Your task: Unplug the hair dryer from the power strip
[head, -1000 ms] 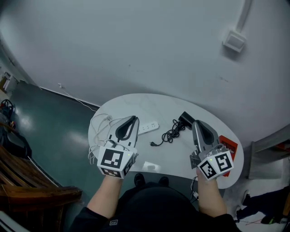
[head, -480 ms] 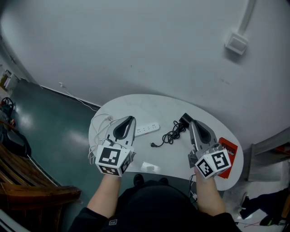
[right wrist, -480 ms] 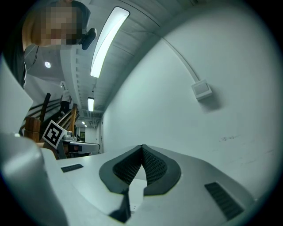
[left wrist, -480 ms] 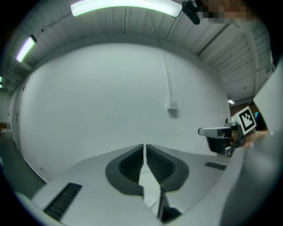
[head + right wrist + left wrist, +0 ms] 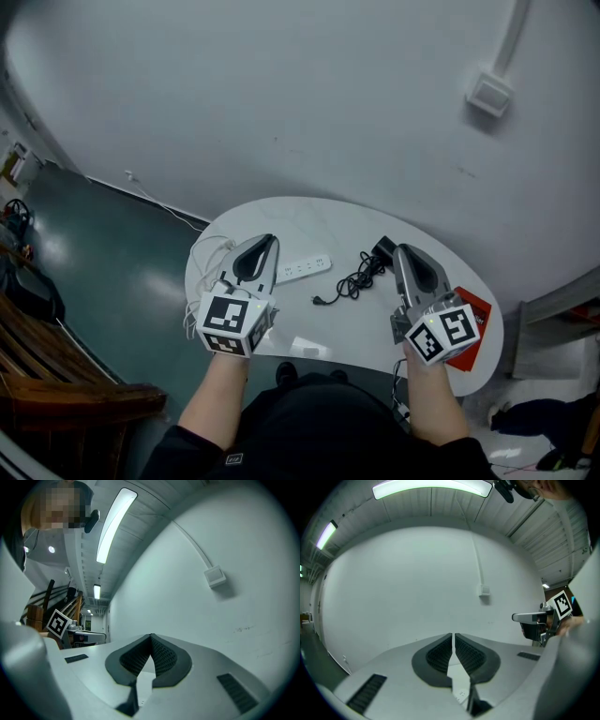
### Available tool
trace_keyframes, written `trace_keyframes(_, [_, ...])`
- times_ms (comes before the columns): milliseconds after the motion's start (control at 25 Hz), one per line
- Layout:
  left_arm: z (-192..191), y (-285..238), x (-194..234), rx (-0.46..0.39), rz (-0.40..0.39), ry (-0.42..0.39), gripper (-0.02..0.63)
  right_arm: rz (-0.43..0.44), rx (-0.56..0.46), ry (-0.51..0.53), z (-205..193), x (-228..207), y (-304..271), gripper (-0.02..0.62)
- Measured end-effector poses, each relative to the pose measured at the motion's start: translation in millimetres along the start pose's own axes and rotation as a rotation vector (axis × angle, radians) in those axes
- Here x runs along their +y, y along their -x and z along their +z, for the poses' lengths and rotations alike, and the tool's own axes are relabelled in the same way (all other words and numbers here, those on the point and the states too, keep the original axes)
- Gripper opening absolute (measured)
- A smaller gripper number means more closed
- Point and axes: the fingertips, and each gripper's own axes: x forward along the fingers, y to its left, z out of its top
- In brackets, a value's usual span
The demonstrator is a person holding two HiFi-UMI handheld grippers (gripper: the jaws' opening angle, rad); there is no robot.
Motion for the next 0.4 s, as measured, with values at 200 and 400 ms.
trace_keyframes(200, [1.6, 3.1, -3.9, -0.005, -0.006, -0.001, 0.028, 0.0, -0.002, -0.002, 1.4, 1.4, 2.5, 0.034])
trace_keyframes(400, [-3.6, 6.9, -8.4, 0.002, -0.017, 0.0, 0.028, 0.002, -0.001, -0.016, -1.9, 5.5, 5.7, 0.034])
